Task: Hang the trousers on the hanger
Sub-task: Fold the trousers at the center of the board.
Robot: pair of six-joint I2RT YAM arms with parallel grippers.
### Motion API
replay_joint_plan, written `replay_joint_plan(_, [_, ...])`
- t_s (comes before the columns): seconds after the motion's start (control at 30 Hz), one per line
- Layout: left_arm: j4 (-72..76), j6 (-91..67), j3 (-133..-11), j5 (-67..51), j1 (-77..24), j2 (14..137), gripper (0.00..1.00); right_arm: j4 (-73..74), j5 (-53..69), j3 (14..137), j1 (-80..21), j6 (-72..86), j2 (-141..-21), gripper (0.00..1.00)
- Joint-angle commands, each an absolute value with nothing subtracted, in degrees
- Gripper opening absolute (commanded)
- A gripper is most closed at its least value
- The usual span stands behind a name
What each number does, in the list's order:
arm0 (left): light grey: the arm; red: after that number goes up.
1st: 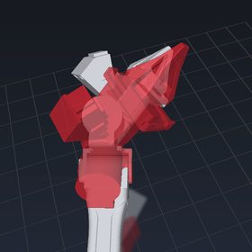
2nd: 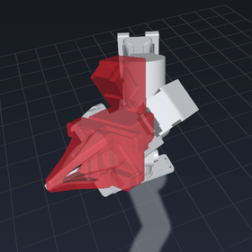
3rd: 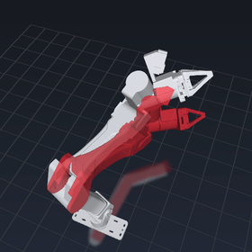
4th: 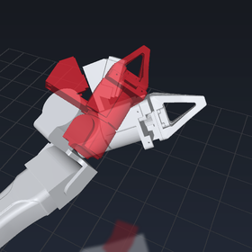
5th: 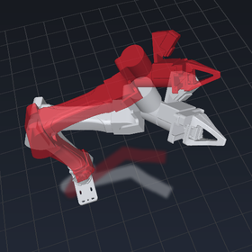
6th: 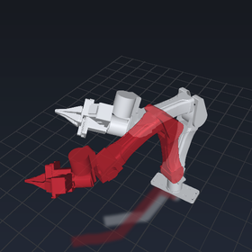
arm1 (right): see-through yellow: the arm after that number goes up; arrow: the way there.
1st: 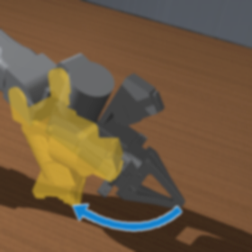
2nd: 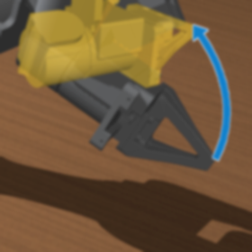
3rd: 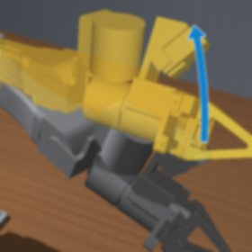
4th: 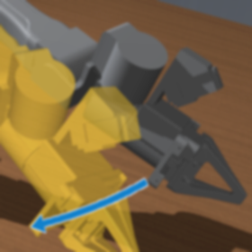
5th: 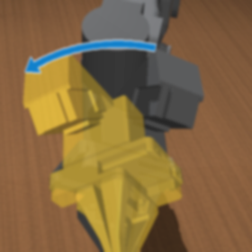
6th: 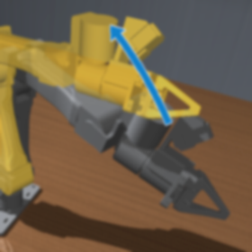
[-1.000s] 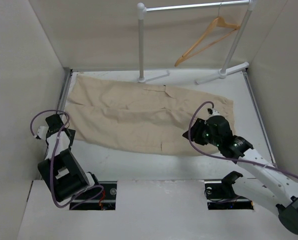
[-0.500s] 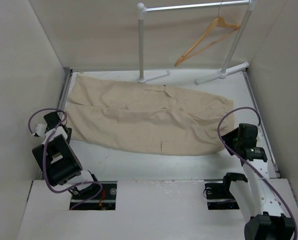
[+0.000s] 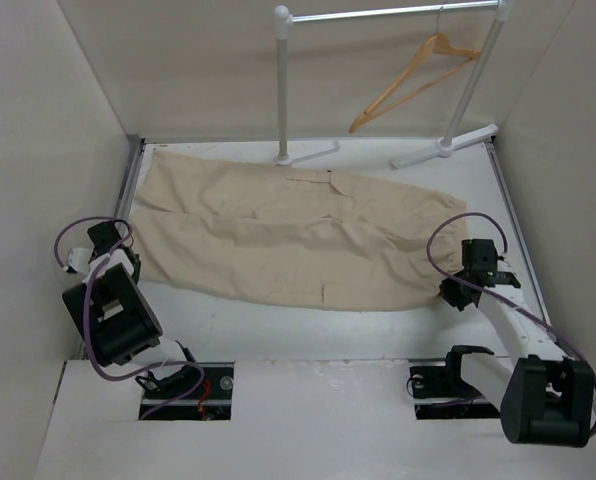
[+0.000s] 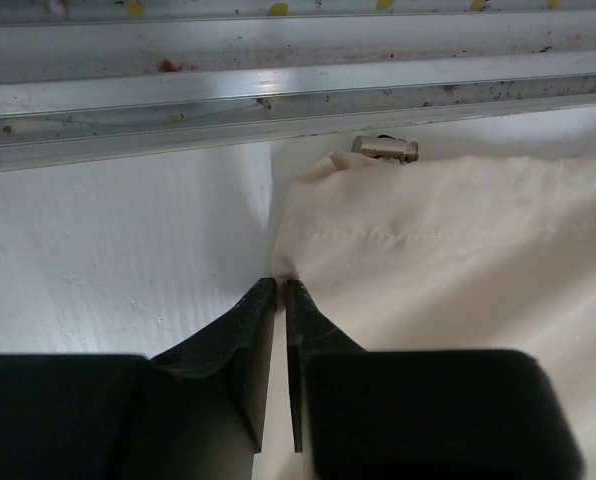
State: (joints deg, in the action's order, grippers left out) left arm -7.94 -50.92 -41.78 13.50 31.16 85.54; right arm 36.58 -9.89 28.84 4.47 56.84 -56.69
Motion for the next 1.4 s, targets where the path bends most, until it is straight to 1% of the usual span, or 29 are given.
replay_joint_plan(0.0, [-8.1, -51.7, -44.4, 13.3, 30.4, 85.7, 0.05, 28.0, -10.0, 28.8, 4.4, 57.0, -59.4, 0.12])
replay_joint_plan(0.07, [-9.1, -51.6, -44.6, 13.9, 30.2, 83.6, 0.01, 28.0, -10.0, 28.9, 5.3, 56.5, -58.5, 0.03])
replay_joint_plan(0.1, [-10.3, -51.6, -44.6, 14.5, 30.2, 82.1, 0.0, 28.8, -9.9, 29.1, 5.7, 56.0, -57.0, 0.02])
replay_joint_plan(0.33, [-25.9, -49.8, -48.5, 22.4, 33.7, 69.1, 0.0, 42.7, -8.4, 31.8, 9.5, 52.9, -40.2, 0.0])
replay_joint_plan(0.43, [-30.7, -49.0, -49.8, 23.7, 34.3, 64.2, 0.0, 45.9, -8.0, 34.4, 5.9, 52.8, -40.4, 0.0])
replay_joint_plan(0.47, [-34.9, -49.1, -51.8, 24.6, 34.3, 61.3, 0.0, 47.9, -9.3, 37.8, 3.6, 50.6, -41.7, 0.0])
replay_joint_plan(0.53, [-36.4, -49.0, -53.0, 24.9, 34.3, 60.6, 0.0, 49.1, -10.4, 39.6, 2.3, 49.5, -42.5, 0.0])
replay_joint_plan(0.6, [-39.2, -48.7, -56.1, 26.4, 33.6, 59.5, 0.0, 51.5, -14.3, 43.4, -1.9, 48.5, -43.5, 0.0])
replay_joint_plan(0.73, [-40.3, -45.5, -63.5, 30.5, 29.4, 59.6, 0.0, 54.4, -20.0, 50.9, -7.2, 46.4, -44.6, 0.0])
replay_joint_plan(0.83, [-38.9, -43.9, -70.9, 32.4, 25.2, 64.9, 0.0, 51.4, -20.5, 54.1, -7.6, 44.2, -47.4, 0.0])
replay_joint_plan(0.93, [-35.9, -43.6, -78.6, 33.6, 20.3, 72.9, 0.0, 44.5, -14.4, 55.7, -3.7, 43.2, -52.5, 0.0])
replay_joint_plan(1.07, [-32.0, -41.7, -90.8, 34.9, 15.5, 87.0, 0.0, 37.4, -8.9, 59.8, 1.2, 42.5, -63.0, 0.02])
replay_joint_plan(1.2, [-31.1, -38.9, -105.9, 35.7, 12.3, 100.8, 0.0, 33.7, -8.6, 66.3, 3.5, 42.4, -73.2, 0.01])
replay_joint_plan(1.37, [-31.2, -37.8, -122.4, 35.3, 10.2, 115.1, 0.0, 33.3, -7.9, 76.9, 4.8, 42.4, -85.3, 0.02])
